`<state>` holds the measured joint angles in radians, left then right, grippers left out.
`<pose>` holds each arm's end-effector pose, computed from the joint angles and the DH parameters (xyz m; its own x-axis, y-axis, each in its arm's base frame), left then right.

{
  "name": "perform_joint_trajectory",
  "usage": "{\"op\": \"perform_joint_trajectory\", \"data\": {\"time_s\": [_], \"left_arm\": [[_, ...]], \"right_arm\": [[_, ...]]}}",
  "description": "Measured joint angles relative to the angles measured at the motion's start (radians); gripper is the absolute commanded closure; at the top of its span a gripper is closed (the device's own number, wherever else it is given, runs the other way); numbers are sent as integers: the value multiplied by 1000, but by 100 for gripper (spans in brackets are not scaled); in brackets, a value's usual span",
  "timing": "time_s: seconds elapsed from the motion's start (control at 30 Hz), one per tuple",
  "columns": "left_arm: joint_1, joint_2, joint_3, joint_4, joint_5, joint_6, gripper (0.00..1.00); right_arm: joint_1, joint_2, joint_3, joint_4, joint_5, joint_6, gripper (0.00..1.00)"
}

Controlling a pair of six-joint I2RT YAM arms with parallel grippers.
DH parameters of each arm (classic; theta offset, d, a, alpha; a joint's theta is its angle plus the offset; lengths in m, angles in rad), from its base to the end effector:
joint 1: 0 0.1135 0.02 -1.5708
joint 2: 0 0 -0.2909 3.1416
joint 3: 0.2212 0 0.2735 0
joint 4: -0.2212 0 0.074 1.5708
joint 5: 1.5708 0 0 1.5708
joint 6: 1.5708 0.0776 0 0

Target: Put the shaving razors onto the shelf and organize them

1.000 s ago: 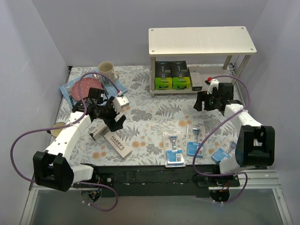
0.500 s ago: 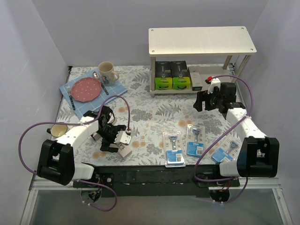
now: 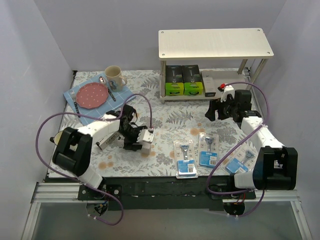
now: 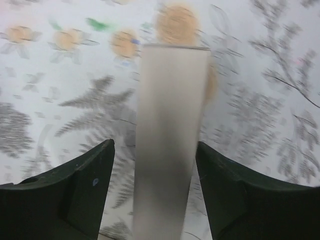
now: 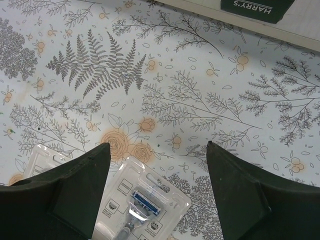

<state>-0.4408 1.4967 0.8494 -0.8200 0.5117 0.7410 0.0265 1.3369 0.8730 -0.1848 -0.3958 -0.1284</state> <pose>0.2209 -0.1462 0.1497 -0.3817 0.8308 -0.4050 0.9155 0.2794 -0.2896 0.3332 0.0388 0.2428 -0.5565 -0.1329 -0.8201 -0.4062 0.9047 0.1290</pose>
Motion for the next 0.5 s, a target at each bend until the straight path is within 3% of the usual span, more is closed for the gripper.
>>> {"op": "perform_joint_trajectory", "data": {"time_s": [0.17,0.3,0.5], "left_arm": [[-2,230,304,-29,62,-134,24],[-3,356,487,-122,100,-196,24],[-1,355,548,-224,98,-260,22]], "right_arm": [[0,7,0,0,-14,2,16],[0,7,-5,0,-37,6,16],[12,-2,-6,0,-119,-18,16]]}}
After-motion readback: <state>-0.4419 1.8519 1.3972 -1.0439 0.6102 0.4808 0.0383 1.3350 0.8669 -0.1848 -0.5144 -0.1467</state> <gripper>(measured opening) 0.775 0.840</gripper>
